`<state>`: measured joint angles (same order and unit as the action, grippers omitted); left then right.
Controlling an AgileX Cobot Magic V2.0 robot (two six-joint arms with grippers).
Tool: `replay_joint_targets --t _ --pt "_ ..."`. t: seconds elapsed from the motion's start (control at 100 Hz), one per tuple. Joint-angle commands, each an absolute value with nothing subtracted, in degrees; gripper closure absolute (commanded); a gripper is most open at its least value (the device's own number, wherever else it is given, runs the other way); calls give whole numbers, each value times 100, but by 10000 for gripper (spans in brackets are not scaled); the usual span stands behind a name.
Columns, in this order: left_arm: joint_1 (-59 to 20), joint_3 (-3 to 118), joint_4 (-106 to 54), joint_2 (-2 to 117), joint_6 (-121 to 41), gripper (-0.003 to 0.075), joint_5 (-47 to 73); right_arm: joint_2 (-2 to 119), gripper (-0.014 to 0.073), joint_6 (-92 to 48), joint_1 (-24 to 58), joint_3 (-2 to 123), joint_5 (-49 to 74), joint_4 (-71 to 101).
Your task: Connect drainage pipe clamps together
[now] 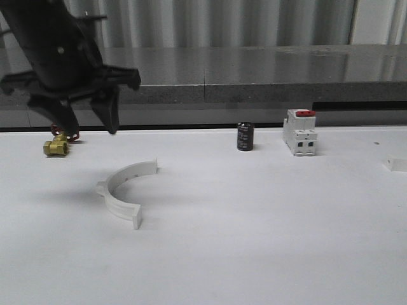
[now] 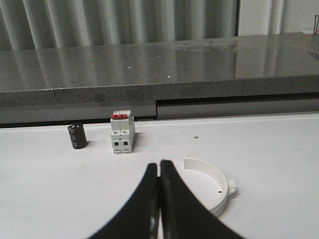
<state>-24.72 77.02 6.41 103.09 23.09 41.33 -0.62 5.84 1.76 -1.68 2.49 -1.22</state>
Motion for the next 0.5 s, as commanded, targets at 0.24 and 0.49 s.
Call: replay_joint_targets --t 0.24,0.49 --pt "-1630 6635 977 7790 2135 300 3307 -172 661 538 172 -51 -232 -172" --pt "-997 5173 977 5737 1984 300 2782 -172 661 538 172 -51 -232 -172"
